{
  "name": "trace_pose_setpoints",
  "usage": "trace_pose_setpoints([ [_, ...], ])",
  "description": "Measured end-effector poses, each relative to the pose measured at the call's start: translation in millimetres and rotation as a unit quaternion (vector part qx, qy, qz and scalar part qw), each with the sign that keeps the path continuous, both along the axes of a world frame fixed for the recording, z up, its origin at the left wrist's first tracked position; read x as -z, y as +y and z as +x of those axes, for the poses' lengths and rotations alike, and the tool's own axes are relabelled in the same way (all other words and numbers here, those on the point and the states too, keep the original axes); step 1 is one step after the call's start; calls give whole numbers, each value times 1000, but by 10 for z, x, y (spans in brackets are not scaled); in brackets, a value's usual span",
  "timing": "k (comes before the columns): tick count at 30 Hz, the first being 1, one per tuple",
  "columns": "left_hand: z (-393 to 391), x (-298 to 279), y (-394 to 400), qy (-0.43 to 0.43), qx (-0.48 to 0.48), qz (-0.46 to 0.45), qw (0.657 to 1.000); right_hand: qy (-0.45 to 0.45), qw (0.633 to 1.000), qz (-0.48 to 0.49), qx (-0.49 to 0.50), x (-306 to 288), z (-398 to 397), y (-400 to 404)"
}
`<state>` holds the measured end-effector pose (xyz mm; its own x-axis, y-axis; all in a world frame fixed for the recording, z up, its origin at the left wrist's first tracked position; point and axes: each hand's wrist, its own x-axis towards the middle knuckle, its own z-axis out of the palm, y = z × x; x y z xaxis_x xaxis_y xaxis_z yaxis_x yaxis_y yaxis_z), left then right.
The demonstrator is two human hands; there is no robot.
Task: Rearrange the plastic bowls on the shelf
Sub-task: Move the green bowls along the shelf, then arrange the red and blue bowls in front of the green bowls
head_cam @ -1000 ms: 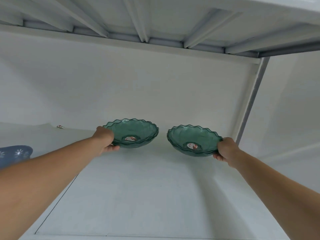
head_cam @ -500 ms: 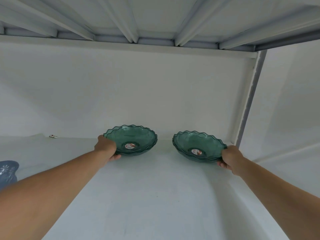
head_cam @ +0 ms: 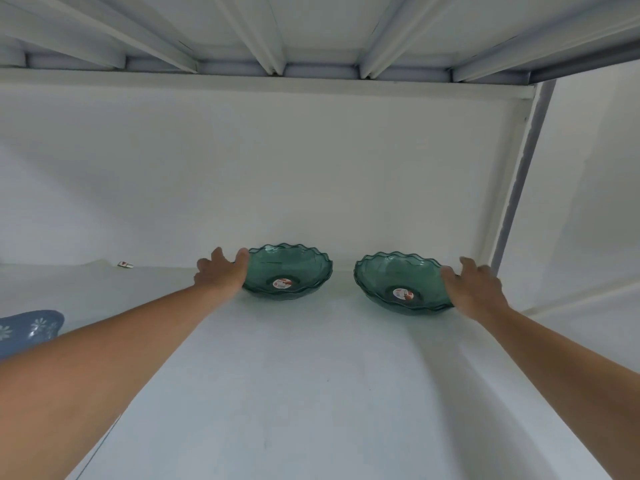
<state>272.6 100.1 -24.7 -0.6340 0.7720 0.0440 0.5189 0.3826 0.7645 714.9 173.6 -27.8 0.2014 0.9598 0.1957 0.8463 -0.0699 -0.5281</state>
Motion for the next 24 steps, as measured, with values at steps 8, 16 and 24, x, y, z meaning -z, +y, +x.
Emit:
trace_pose_setpoints([
  [8, -242, -327, -625, 212, 97, 24, 972, -128, 980, 48, -145, -303, -598, -232],
  [16, -530, -418, -1256, 255, 107, -19, 961, -143, 964, 41, -223, -239, -1345, -654],
  [24, -1480, -440, -1863, 251, 133, -19, 959, -157, 960, 46, -227, -336, -2509, -1393],
])
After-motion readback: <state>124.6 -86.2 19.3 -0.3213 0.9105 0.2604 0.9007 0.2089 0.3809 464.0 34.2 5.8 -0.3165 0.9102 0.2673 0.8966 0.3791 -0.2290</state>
